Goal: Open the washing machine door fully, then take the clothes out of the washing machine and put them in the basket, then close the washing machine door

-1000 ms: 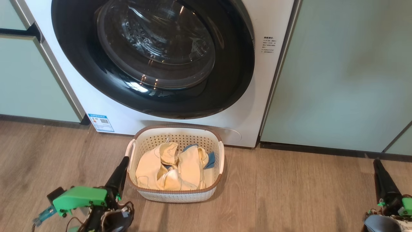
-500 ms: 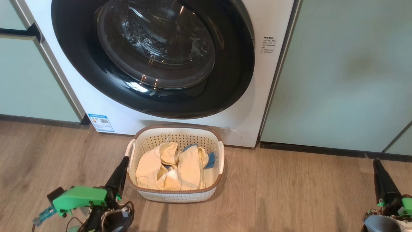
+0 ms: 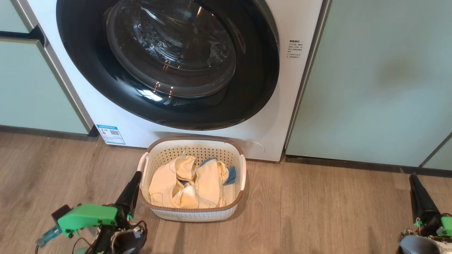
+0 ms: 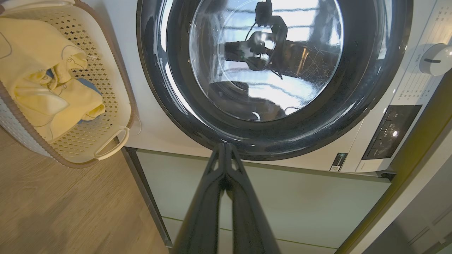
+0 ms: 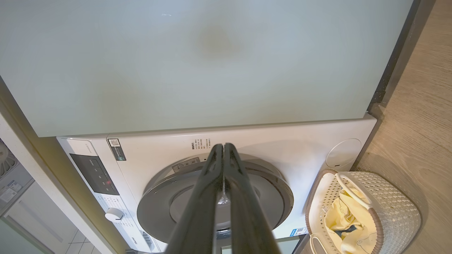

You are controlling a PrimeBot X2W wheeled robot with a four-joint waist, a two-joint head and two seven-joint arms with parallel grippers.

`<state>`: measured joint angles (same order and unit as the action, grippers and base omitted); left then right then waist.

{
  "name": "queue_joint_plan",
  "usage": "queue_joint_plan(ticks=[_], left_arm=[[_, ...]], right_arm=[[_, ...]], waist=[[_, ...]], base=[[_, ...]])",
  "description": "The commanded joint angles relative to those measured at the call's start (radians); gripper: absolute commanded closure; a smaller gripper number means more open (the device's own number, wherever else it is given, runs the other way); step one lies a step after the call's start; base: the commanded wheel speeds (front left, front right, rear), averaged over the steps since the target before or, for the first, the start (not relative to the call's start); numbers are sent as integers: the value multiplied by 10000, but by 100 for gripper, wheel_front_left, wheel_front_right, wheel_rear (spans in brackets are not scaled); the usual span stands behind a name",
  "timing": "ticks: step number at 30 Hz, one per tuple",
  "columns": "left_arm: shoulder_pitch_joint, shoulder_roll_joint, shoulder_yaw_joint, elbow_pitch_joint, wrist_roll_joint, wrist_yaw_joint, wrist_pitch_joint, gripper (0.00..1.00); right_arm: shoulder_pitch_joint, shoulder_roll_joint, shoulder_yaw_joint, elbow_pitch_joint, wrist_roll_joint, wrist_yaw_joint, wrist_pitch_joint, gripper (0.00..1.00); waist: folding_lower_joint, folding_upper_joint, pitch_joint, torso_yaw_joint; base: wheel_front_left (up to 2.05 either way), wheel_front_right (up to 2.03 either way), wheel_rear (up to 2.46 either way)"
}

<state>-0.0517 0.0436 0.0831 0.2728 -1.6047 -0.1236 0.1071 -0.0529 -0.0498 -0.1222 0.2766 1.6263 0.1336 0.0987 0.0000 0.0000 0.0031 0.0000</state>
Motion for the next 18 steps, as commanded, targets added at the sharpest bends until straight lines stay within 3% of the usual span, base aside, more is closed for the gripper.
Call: queue_joint_plan(ticks=[1, 18], left_arm=[[-563, 66, 306, -276, -40, -71, 61, 100], [-563, 66, 306, -276, -40, -71, 61, 100]], right_arm=[[-542, -73, 172, -323, -105, -29, 75, 100], [-544, -57, 149, -322, -124, -29, 94, 100]], waist=[[0, 0, 0, 0], [0, 0, 0, 0]], base=[[0, 0, 0], [0, 0, 0]])
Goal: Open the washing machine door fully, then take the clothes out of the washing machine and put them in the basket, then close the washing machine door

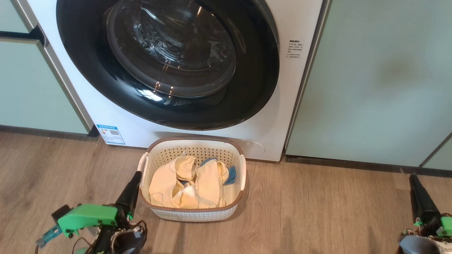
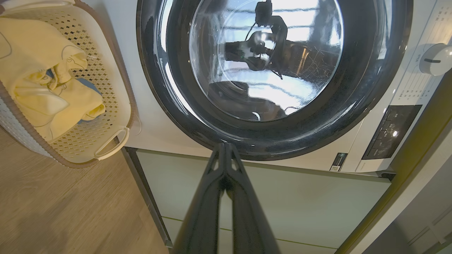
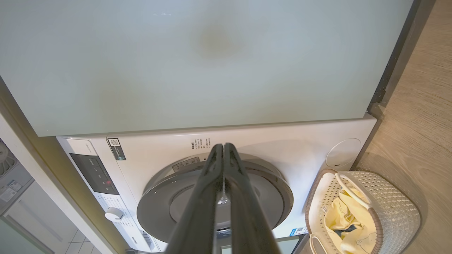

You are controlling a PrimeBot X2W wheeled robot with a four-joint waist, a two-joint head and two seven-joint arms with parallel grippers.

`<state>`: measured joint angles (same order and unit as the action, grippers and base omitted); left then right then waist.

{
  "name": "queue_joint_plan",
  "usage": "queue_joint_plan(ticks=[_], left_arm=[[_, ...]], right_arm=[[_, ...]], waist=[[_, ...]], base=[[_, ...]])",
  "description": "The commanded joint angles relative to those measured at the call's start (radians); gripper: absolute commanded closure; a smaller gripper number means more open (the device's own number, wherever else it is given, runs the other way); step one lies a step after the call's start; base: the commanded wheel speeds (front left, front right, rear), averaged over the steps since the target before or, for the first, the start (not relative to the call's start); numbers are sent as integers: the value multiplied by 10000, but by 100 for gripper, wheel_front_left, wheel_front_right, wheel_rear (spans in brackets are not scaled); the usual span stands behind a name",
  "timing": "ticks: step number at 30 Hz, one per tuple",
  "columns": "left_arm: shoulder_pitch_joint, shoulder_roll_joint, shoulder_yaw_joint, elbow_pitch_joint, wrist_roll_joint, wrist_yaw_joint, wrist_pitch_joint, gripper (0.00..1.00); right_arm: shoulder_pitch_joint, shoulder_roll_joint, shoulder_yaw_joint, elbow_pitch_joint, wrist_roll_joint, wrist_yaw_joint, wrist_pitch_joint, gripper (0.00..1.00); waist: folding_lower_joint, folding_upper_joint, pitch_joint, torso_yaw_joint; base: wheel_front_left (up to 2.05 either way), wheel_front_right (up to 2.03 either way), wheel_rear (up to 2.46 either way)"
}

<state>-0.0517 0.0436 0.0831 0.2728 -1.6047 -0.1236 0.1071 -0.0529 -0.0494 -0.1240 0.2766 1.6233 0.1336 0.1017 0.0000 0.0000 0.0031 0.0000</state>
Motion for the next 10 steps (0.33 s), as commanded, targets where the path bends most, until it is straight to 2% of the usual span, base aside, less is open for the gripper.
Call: queue_joint_plan(ticks=[1, 10], left_arm=[[-563, 66, 306, -276, -40, -71, 61, 100], [-563, 66, 306, -277, -41, -71, 60, 100]], right_arm=[[-544, -60, 165, -322, -94, -29, 64, 100], [-545, -54, 157, -321, -101, -29, 71, 100]], waist=[[0, 0, 0, 0], [0, 0, 0, 0]], base=[[0, 0, 0], [0, 0, 0]])
